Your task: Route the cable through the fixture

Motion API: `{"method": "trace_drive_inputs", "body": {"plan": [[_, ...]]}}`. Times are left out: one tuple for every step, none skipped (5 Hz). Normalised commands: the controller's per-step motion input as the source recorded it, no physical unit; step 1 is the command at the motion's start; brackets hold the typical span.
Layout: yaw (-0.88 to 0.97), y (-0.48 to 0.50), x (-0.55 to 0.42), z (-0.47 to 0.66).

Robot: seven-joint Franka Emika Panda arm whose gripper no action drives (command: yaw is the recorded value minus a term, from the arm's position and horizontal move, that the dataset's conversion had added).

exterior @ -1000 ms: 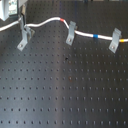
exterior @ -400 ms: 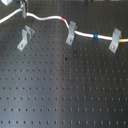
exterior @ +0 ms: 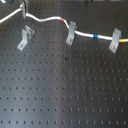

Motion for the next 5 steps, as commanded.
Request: {"method": "trace_drive_inputs", "body": {"plan": [[0.73, 0.061, -0.055, -0.13], [0.69, 0.079, 0.043, -0.08], [0.51, 0.157, 0.258, -0.02], [0.36, 0.232, 0.315, 0.00], [0.41, 0.250, 0.241, 0.00]]}}
